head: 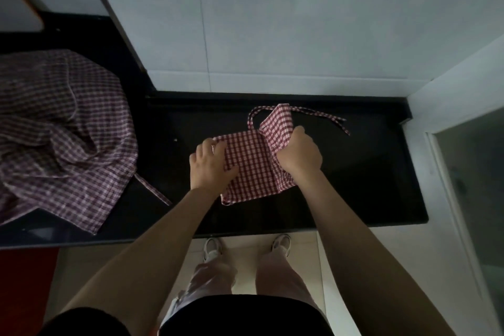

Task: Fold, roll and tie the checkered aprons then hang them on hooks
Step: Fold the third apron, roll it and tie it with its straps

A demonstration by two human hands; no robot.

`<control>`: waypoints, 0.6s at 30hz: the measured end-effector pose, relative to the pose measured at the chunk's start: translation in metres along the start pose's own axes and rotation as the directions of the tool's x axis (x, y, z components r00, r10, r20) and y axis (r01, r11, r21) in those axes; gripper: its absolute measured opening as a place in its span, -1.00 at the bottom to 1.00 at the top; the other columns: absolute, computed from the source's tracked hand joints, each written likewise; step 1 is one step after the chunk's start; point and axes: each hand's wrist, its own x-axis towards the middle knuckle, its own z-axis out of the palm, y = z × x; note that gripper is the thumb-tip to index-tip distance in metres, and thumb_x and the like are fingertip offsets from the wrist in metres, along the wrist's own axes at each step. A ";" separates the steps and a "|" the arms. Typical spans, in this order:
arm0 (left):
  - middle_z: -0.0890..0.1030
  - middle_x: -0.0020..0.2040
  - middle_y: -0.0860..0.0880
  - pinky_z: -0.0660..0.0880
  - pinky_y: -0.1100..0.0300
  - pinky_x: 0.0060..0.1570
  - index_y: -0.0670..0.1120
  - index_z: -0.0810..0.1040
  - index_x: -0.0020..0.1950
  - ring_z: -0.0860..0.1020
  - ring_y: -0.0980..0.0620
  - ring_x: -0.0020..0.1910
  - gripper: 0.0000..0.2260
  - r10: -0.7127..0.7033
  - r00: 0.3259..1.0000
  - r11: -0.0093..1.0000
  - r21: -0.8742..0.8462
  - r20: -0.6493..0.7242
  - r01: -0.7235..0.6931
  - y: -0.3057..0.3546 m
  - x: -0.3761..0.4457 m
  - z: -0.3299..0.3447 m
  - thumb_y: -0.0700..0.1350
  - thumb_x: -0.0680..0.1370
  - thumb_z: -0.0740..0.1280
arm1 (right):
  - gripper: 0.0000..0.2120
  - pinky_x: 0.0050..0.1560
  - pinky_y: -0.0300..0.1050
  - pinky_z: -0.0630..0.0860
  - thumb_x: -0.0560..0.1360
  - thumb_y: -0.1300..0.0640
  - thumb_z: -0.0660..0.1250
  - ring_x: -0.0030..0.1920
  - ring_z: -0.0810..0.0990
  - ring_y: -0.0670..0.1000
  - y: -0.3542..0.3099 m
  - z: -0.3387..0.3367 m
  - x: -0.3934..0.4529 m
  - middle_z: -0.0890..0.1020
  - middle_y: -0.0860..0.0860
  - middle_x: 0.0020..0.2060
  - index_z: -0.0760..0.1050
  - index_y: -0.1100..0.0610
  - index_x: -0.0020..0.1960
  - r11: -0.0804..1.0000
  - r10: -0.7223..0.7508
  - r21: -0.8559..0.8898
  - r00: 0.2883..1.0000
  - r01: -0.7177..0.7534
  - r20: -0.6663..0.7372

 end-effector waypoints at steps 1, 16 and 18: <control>0.38 0.34 -0.10 0.35 -0.06 0.32 -0.04 0.39 0.40 0.38 -0.09 0.31 -0.48 -0.060 0.998 0.997 -0.049 0.003 0.060 -0.006 -0.006 -0.002 0.11 0.50 0.38 | -0.62 -0.20 -0.09 0.50 0.51 0.12 0.42 -0.11 0.56 0.02 -0.007 0.004 -0.005 0.55 0.06 0.03 0.34 0.12 0.23 0.999 -0.013 -0.032 1.000 0.012 -0.027; 0.61 0.15 -0.05 0.56 0.08 0.11 -0.02 0.46 0.41 0.58 0.01 0.05 -0.60 -0.190 0.880 0.773 -0.485 0.436 0.408 -0.028 -0.002 -0.016 -0.21 0.58 0.24 | -0.56 -0.11 -0.11 0.53 0.54 -0.01 0.36 -0.08 0.57 -0.02 -0.057 0.099 -0.040 0.53 0.04 0.06 0.29 0.11 0.31 0.962 -0.269 0.013 0.936 0.273 0.228; 0.58 0.16 -0.02 0.54 0.14 -0.07 -0.05 0.46 0.39 0.56 0.04 -0.03 -0.63 -0.287 0.878 0.690 -0.553 0.384 0.467 -0.026 -0.001 -0.019 -0.22 0.60 0.18 | -0.58 -0.03 -0.05 0.58 0.55 -0.03 0.34 -0.05 0.59 0.00 -0.057 0.093 -0.037 0.55 0.04 0.05 0.34 0.12 0.30 0.963 -0.267 0.052 0.906 0.264 0.328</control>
